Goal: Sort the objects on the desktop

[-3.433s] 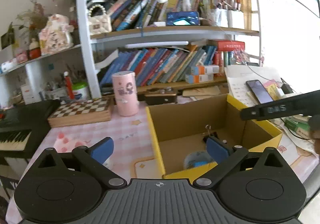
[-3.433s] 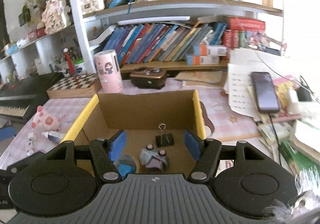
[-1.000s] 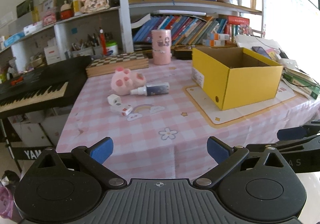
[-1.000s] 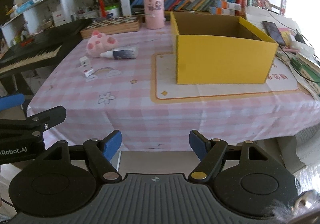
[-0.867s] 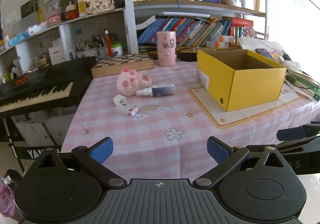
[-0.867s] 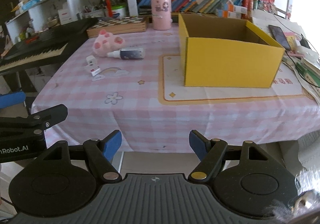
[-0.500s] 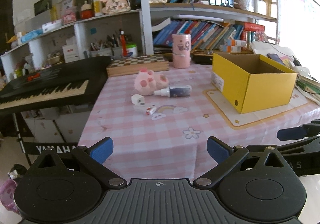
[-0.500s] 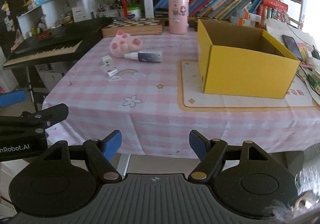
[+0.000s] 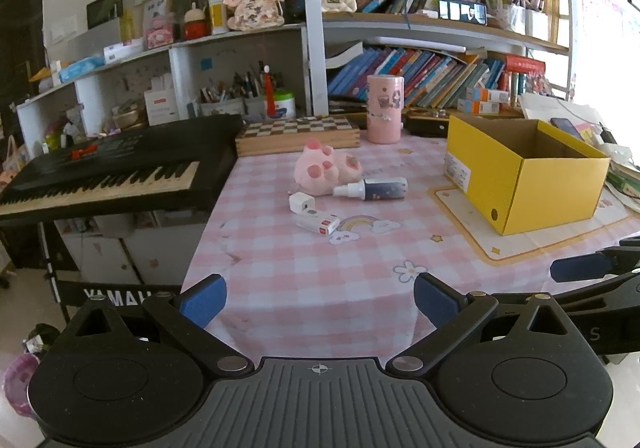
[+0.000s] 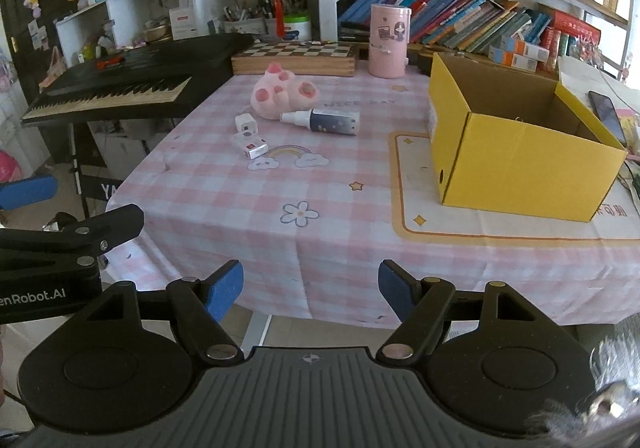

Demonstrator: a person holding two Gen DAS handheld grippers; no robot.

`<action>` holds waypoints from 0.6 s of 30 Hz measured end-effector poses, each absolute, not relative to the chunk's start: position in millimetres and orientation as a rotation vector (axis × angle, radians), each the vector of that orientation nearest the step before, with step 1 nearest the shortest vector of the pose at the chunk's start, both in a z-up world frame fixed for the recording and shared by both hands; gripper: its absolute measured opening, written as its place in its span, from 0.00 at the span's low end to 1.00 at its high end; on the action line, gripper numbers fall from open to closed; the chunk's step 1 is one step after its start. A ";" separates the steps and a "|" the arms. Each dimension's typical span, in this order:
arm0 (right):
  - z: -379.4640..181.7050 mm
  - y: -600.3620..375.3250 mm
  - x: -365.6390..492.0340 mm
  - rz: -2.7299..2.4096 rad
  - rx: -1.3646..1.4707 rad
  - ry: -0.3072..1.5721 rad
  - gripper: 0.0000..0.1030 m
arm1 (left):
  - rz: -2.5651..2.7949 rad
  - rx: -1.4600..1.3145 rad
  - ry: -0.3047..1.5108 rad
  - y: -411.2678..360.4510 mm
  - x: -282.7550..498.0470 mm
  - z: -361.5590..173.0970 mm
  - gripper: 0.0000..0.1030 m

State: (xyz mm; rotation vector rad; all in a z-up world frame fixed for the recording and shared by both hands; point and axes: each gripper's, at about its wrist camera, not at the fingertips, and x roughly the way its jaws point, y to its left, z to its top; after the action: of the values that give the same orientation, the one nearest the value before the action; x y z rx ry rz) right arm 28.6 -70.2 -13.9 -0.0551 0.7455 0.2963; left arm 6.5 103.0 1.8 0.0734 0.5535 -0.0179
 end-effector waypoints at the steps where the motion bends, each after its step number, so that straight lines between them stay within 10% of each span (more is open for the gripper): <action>1: -14.2 -70.0 29.0 0.298 -0.056 0.747 0.71 | -0.017 0.072 0.556 103.8 7.5 1.4 0.98; 18: -21.4 -65.7 64.7 0.321 -0.065 0.765 0.71 | 0.006 0.069 0.580 106.2 41.3 -3.6 0.98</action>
State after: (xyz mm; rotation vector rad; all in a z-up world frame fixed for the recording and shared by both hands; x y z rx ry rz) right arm 64.7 -65.7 -21.4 -0.0647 0.7654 0.3208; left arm 41.3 106.2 -3.6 0.0691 0.5802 0.0060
